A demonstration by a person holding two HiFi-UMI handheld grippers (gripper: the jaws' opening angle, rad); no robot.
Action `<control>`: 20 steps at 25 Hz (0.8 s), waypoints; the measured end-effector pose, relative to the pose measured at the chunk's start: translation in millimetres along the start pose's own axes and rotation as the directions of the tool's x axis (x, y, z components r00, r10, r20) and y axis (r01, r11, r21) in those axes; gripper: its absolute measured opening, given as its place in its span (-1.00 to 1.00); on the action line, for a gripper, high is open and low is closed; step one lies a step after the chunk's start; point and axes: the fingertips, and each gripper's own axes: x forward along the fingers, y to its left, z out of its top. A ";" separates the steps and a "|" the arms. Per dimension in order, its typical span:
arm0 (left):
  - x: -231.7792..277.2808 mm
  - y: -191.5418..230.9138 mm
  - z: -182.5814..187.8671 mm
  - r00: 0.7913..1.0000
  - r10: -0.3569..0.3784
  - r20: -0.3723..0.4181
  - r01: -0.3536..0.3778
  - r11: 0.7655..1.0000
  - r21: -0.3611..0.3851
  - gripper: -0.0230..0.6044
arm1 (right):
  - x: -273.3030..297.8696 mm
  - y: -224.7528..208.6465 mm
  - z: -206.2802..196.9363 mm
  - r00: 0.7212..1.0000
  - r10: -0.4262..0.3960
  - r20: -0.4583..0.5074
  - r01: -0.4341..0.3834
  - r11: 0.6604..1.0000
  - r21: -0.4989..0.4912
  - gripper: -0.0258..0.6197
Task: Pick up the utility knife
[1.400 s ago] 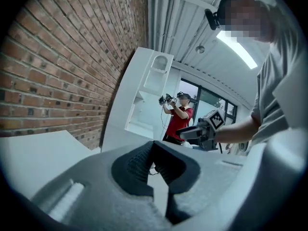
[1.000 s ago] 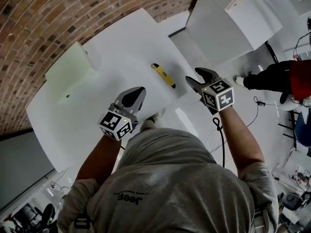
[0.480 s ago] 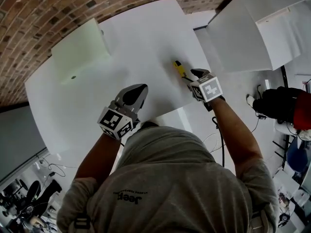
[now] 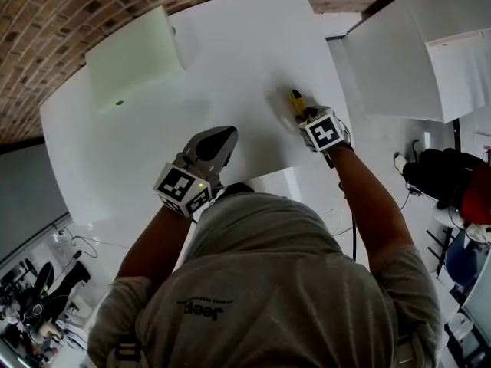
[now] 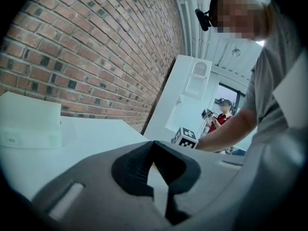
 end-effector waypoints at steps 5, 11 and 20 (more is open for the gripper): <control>15.2 -18.3 2.4 0.998 -0.063 -0.026 0.064 0.998 0.029 -0.93 | -20.4 -9.6 -5.6 0.995 0.028 0.100 -0.040 0.992 0.116 -0.54; 53.5 -57.6 20.8 0.985 -0.167 -0.051 0.170 0.983 0.072 -0.93 | -82.0 -33.1 -27.9 0.963 -0.018 0.270 -0.054 0.965 0.257 -0.54; 133.4 -163.3 31.7 0.891 -0.426 -0.156 0.448 0.880 0.160 -0.93 | -199.6 -79.1 -115.1 0.862 -0.239 0.447 -0.016 0.869 0.495 -0.54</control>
